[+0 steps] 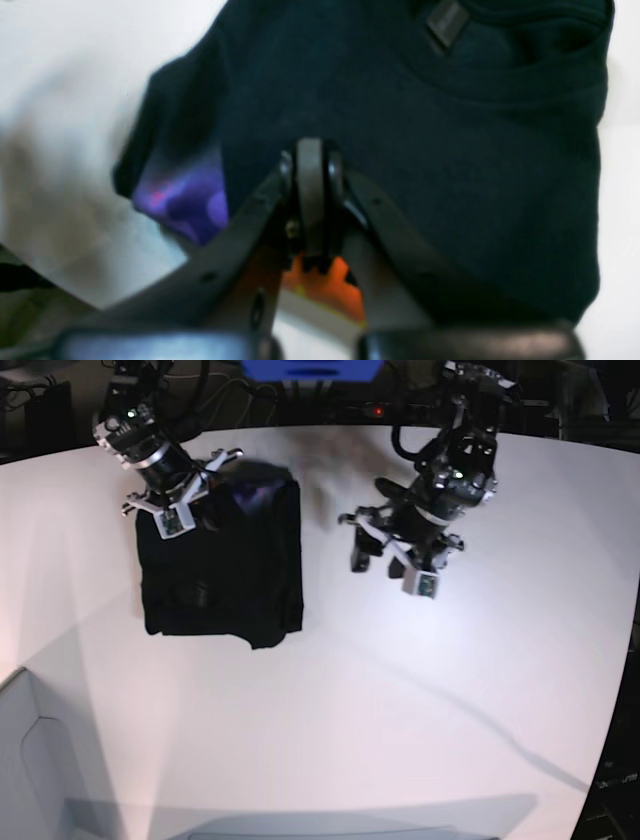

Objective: Fold the T-shirt properly

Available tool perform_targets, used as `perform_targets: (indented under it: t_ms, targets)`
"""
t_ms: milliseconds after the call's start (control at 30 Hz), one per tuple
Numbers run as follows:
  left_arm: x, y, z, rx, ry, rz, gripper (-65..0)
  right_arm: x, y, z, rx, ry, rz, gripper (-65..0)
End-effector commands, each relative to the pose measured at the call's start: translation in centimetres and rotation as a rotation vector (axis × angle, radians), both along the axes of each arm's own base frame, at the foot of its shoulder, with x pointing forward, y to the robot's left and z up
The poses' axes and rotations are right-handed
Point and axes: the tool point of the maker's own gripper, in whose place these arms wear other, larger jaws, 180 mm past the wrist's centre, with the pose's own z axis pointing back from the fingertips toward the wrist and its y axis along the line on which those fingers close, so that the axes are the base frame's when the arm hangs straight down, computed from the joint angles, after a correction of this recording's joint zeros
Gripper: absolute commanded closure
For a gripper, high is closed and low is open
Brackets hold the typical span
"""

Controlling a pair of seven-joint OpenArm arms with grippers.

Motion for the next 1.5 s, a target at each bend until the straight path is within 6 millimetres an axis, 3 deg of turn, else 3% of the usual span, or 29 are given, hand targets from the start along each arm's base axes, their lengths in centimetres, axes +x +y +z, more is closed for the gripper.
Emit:
perform_targets:
  t_ms: [0,67,167,367,433,600,700,800,1000,1133,1233,1333,1467]
  targets:
    - [0.9,1.0,1.2,-0.004,-0.045,0.027,-33.9,0.2,0.4,0.3,0.017,-0.020,0.016,0.0]
    - [0.6,3.6,0.7,0.019,-0.030,0.097,-33.9,-0.2,0.9,-0.7,0.030,0.011,0.032,0.0]
    - [0.7,5.7,0.7,0.034,-0.031,0.156,-33.9,-0.8,1.3,-2.0,0.042,0.047,0.048,0.0]
    - [-0.2,6.4,0.0,0.044,-0.006,0.173,-33.9,-0.5,1.4,-3.4,0.086,0.043,0.039,0.0]
    - [-0.2,6.4,0.0,0.044,-0.006,0.173,-33.9,0.0,1.3,-2.5,0.085,0.015,0.037,0.0]
    - [-0.9,6.6,-0.5,0.051,0.013,0.171,-33.9,1.9,1.7,2.7,0.057,-0.137,0.060,0.0]
    - [-1.0,6.6,-0.5,0.051,0.015,0.171,-33.9,2.1,3.9,4.4,0.087,-0.181,0.111,0.0]
    - [-1.3,6.7,-0.7,0.060,0.024,0.173,-33.9,1.5,5.4,3.7,0.109,-0.154,0.147,0.0]
    - [-1.8,6.7,-1.1,0.061,0.037,0.172,-33.9,-0.4,6.4,-1.0,0.153,-0.011,0.155,0.0]
    - [-2.0,6.8,-1.2,0.062,0.044,0.175,-33.9,-0.3,5.8,-2.1,0.146,0.012,0.150,0.0]
    - [-2.1,6.7,-1.1,0.056,0.041,0.175,-33.9,0.3,4.7,0.6,0.106,-0.068,0.150,0.0]
    - [-2.5,7.7,-1.1,0.064,0.045,0.202,-33.9,1.6,2.2,3.8,0.048,-0.164,0.095,0.0]
    - [-2.9,10.4,-0.8,0.090,0.040,0.275,-33.9,2.1,-2.0,3.6,-0.023,-0.163,-0.002,0.0]
